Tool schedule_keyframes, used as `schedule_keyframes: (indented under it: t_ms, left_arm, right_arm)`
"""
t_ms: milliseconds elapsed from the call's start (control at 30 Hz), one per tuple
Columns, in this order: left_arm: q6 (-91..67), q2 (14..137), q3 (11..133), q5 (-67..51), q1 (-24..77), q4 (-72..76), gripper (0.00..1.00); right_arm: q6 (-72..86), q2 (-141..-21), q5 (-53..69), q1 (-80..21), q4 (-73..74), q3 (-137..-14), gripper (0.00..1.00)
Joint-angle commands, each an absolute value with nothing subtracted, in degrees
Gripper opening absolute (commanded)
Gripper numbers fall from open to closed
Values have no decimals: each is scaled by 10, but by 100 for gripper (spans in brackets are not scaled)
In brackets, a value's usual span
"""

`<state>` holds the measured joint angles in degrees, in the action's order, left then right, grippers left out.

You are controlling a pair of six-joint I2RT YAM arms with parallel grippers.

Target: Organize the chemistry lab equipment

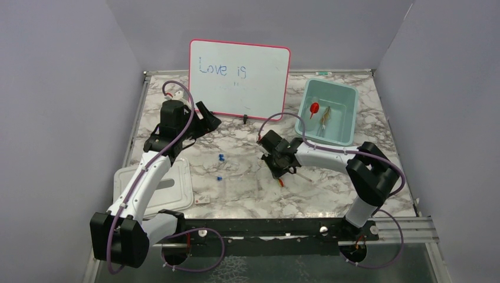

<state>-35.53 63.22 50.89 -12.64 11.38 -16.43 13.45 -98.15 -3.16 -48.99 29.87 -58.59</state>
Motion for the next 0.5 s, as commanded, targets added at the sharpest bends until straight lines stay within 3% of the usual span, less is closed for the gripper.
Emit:
schedule_keyframes:
  t_ms: [0,200,467]
  left_arm:
    - [-342,629,534,-118,116,-172,74]
    - [-329,633,543,-114,115,-172,74]
    - [-323,634,562,-108,115,-173,75]
  right_arm:
    - [120,-956,10,-486,286,-589,12]
    - [129,-887,52,-485,275,-617,12]
    - [157,-817,-6,-468,277,-678,10]
